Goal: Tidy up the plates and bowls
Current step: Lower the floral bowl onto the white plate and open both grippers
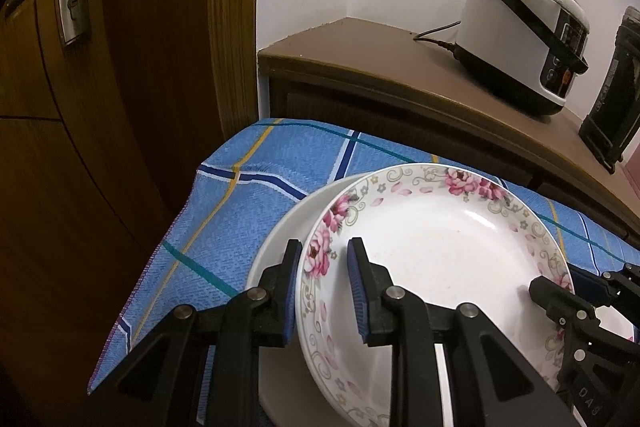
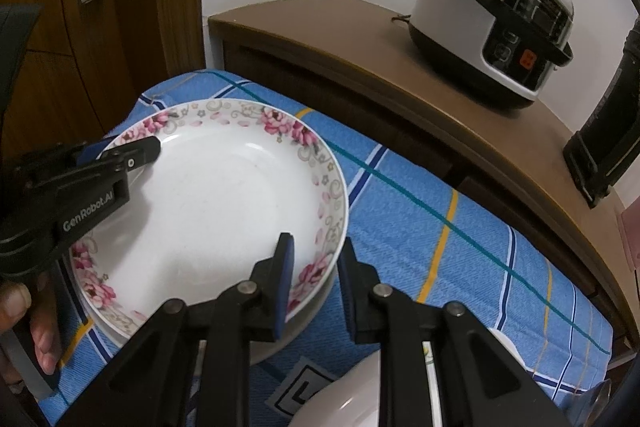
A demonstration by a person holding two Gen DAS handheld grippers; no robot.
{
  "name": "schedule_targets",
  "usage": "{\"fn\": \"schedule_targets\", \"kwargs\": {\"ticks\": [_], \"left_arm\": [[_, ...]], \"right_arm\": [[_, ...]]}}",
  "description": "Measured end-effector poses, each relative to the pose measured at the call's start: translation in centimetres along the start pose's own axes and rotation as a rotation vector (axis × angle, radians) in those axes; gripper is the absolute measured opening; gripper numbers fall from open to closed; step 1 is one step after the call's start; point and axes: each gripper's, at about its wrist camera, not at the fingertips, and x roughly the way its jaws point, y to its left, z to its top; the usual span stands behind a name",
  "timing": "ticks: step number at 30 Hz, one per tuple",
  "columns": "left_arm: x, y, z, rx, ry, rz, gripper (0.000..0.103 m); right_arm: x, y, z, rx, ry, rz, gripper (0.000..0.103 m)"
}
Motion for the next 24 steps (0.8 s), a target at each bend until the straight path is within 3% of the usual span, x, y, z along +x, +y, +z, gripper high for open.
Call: {"fn": "schedule_targets", "kwargs": {"ticks": [24], "left_arm": [[-0.29,-0.09,-0.12,0.019,0.004,-0.007,0.026]], "right_arm": [[0.22,-0.08,0.02,-0.008,0.015,0.009,0.023]]}}
